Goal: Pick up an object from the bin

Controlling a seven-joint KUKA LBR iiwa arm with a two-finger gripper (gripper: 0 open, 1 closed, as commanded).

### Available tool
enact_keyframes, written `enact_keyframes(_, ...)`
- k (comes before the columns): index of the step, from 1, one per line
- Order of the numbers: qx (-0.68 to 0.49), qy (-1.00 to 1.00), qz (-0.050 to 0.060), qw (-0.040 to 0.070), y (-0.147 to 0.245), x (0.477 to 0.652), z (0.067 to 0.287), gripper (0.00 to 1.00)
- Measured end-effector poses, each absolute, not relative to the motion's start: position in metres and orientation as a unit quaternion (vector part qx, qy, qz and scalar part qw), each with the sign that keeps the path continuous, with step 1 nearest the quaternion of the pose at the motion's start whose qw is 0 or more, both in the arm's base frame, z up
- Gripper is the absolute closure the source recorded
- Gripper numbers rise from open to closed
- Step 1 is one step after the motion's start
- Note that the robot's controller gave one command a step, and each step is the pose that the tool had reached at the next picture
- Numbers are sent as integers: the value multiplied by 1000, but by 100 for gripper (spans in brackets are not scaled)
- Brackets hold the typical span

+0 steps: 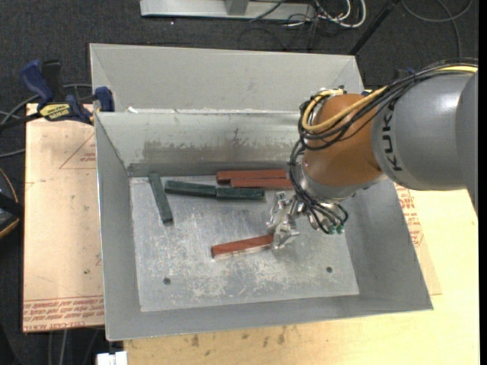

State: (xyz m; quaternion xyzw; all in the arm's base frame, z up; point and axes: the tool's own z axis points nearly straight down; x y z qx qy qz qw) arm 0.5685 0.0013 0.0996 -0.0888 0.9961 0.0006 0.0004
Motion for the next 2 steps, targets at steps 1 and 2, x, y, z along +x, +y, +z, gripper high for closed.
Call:
enact_keyframes(1, -89, 996, 1, 0, 1, 569, 100, 100)
enact_keyframes(2, -92, 996, 0, 2, 9, 560, 242, 100)
